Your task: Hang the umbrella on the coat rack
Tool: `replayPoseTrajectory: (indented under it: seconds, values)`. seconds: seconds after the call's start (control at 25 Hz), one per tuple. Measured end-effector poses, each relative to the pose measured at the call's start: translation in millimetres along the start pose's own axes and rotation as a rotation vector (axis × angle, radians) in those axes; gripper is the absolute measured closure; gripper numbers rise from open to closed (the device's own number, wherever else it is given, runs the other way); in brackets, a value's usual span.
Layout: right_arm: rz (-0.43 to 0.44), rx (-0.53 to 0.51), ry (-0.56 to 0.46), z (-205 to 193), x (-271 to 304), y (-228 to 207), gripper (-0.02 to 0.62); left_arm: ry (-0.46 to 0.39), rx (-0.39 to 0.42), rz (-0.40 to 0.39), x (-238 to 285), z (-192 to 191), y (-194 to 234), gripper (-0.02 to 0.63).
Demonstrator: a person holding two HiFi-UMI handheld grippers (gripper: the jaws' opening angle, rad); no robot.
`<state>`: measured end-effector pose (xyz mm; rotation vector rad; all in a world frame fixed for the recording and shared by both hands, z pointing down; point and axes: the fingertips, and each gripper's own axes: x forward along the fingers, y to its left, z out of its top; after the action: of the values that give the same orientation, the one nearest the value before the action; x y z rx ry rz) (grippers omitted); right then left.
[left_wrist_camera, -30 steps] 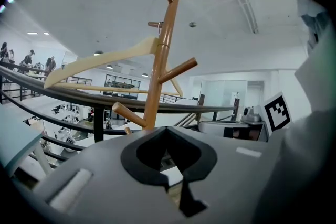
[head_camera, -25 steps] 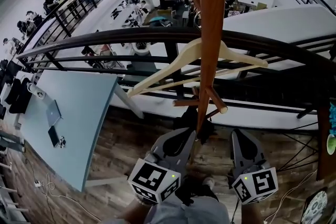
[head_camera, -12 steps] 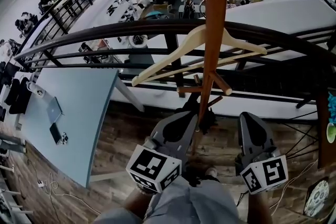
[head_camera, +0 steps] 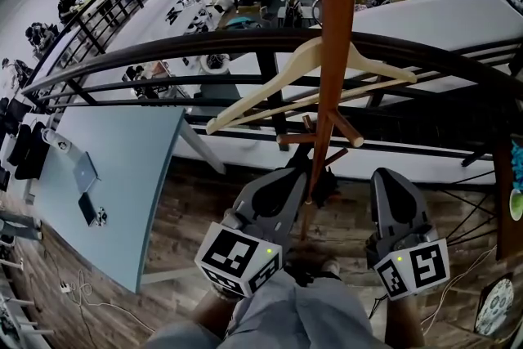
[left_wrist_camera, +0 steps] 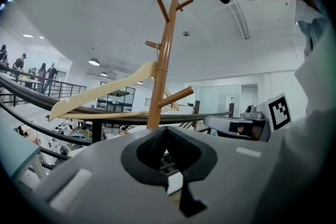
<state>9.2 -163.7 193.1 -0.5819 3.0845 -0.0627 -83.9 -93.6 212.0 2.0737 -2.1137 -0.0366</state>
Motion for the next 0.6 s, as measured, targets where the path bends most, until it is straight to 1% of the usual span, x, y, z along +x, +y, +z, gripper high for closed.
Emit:
replayPoseTrajectory:
  seconds: [0.2,0.4,0.6]
  values:
    - [-0.004,0.0,0.007,-1.2,0.3,-1.2,0.594,-0.001,-0.004,-0.004,3.3,-0.1,-0.5,0.601]
    - [0.002,-0.004,0.018,-2.4,1.2,-0.7,0.594,0.003,0.001,-0.025,5.8,-1.2,-4.1,0.601]
    - [0.004,0.0,0.031,-5.7,1.6,-2.1,0.594,0.007,-0.005,-0.024,7.1,-3.2,-3.4,0.601]
